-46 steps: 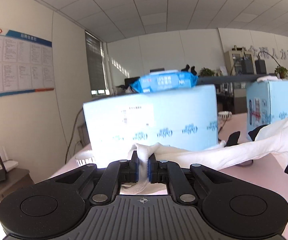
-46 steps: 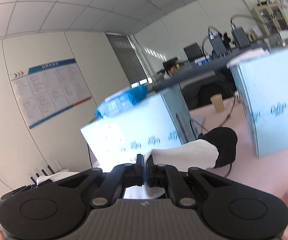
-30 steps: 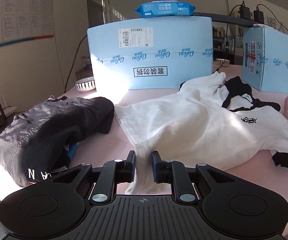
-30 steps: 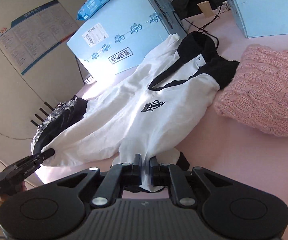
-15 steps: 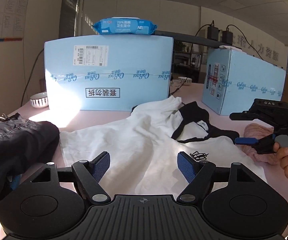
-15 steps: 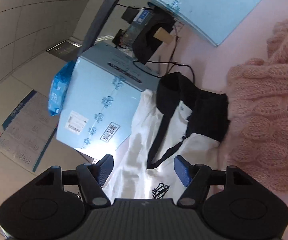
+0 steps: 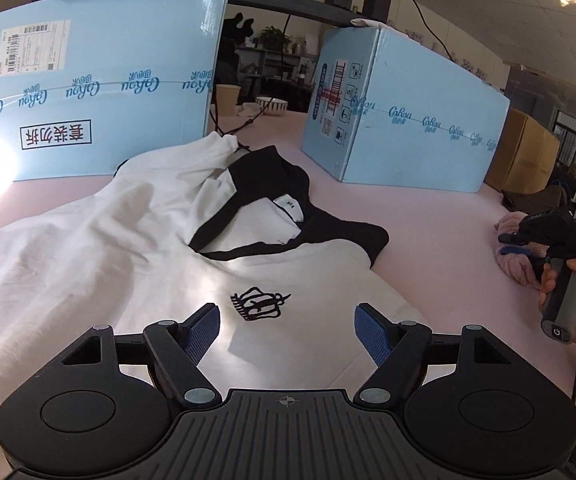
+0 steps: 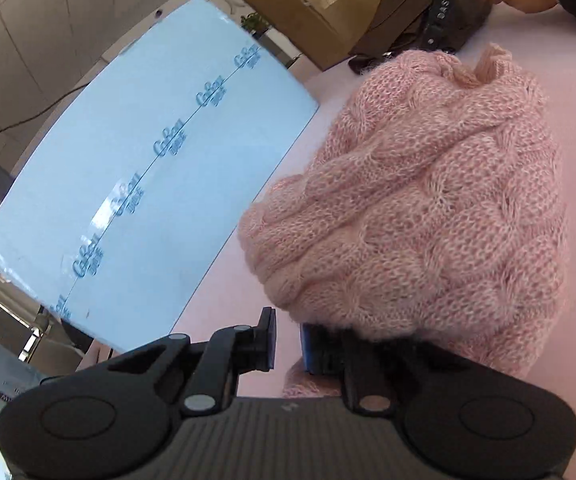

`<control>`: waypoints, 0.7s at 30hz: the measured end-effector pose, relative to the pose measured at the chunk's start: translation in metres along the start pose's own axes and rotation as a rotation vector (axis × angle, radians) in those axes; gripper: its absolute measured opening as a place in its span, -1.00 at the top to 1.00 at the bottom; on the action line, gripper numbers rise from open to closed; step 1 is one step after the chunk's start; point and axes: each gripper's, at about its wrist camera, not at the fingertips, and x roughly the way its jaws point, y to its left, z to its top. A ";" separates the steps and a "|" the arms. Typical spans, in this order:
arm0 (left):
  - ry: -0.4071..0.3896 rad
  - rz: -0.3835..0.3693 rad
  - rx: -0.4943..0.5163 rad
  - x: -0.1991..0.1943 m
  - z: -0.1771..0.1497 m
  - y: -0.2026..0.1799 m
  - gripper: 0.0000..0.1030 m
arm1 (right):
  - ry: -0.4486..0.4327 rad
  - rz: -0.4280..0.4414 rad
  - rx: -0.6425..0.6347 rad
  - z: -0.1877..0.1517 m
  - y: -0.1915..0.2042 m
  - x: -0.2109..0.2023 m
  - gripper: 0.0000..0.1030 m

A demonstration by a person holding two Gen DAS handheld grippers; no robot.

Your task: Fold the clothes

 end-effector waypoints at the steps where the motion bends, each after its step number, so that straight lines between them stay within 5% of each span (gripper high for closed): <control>1: 0.002 0.006 0.005 0.003 0.001 -0.002 -0.48 | -0.008 0.001 0.003 0.012 -0.009 -0.002 0.11; 6: 0.003 0.021 -0.044 0.004 0.005 0.009 -0.48 | 0.059 0.079 -0.055 0.007 -0.003 -0.008 -0.34; 11: -0.013 0.072 -0.139 -0.017 0.007 0.042 -0.48 | 0.190 0.302 -0.234 -0.041 0.053 -0.008 -0.45; 16: -0.064 0.273 -0.204 -0.054 0.003 0.092 -0.48 | 0.270 0.399 -0.371 -0.085 0.110 0.005 -0.49; 21: -0.050 0.464 -0.246 -0.072 -0.010 0.127 -0.48 | 0.347 0.321 -0.475 -0.114 0.141 0.045 -0.47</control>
